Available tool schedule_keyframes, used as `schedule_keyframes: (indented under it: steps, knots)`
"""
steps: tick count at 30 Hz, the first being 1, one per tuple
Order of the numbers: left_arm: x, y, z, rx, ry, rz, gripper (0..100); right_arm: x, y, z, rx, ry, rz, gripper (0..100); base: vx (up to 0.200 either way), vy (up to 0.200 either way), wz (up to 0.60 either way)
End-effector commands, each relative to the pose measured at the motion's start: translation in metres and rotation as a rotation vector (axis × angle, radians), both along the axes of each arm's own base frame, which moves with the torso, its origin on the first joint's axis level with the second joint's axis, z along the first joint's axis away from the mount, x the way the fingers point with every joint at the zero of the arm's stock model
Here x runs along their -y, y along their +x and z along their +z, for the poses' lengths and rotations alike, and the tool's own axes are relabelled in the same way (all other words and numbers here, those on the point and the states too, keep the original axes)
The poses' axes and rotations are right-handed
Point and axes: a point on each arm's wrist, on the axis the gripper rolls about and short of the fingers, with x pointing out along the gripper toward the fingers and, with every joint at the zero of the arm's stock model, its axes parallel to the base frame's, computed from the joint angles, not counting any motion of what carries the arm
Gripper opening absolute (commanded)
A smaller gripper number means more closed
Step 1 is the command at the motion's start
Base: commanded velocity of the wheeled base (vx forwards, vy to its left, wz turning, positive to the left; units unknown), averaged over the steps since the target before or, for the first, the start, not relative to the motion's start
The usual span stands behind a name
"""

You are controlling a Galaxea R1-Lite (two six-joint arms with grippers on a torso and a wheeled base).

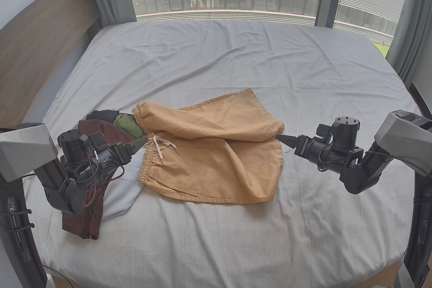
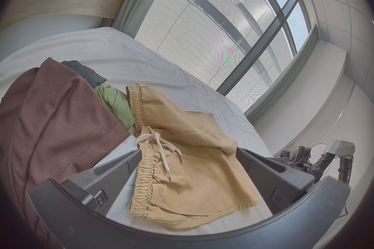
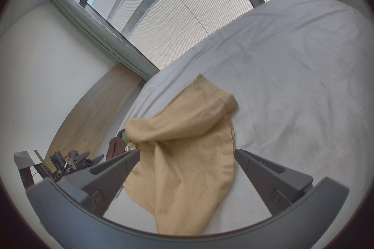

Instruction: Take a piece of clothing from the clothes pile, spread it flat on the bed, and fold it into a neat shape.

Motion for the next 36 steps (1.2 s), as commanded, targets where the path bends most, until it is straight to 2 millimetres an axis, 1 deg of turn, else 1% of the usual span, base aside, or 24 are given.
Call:
schedule_keyframes:
  steps: [1, 4, 9, 12, 16, 18, 24, 26, 29, 32, 36]
  knots:
    - [0.004, -0.003, -0.007, -0.016, -0.002, -0.015, 100, -0.001, -0.006, -0.034, -0.104, -0.009, 0.022, 100, 0.0, 0.0, 0.0]
    - [0.005, -0.003, -0.011, -0.011, -0.002, -0.018, 100, 0.0, -0.004, -0.046, -0.128, -0.013, 0.018, 100, 0.0, 0.0, 0.0]
    - [0.009, -0.002, -0.014, -0.009, -0.003, -0.029, 100, -0.001, 0.003, -0.054, -0.14, -0.015, 0.016, 100, 0.0, 0.0, 0.0]
    - [0.009, -0.002, -0.013, -0.001, -0.004, -0.029, 100, -0.003, 0.01, -0.062, -0.147, -0.012, 0.013, 100, 0.0, 0.0, 0.0]
    - [0.009, -0.001, -0.012, 0.008, -0.004, -0.029, 100, -0.004, 0.022, -0.078, -0.179, -0.015, 0.004, 100, 0.0, 0.0, 0.0]
    - [0.009, -0.001, -0.012, 0.008, -0.004, -0.027, 100, -0.006, 0.026, -0.081, -0.184, -0.003, 0.002, 100, 0.0, 0.0, 0.0]
    - [0.009, -0.001, -0.012, 0.009, -0.005, -0.029, 100, -0.013, 0.032, -0.083, -0.189, 0.032, 0.006, 100, 0.0, 0.0, 0.0]
    - [0.009, -0.001, -0.012, 0.009, -0.005, -0.029, 100, -0.015, 0.032, -0.082, -0.192, 0.042, 0.007, 100, 0.0, 0.0, 0.0]
    - [0.008, 0.0, -0.011, 0.014, -0.005, -0.027, 100, -0.025, 0.029, -0.082, -0.218, 0.096, 0.039, 100, 0.0, 0.0, 0.0]
    - [0.009, 0.0, -0.01, 0.029, -0.007, -0.029, 100, -0.027, 0.028, -0.081, -0.217, 0.129, 0.069, 100, 0.0, 0.0, 0.0]
    - [0.009, 0.001, -0.013, 0.039, -0.008, -0.029, 100, -0.028, 0.026, -0.076, -0.174, 0.175, 0.103, 100, 0.0, 0.0, 0.0]
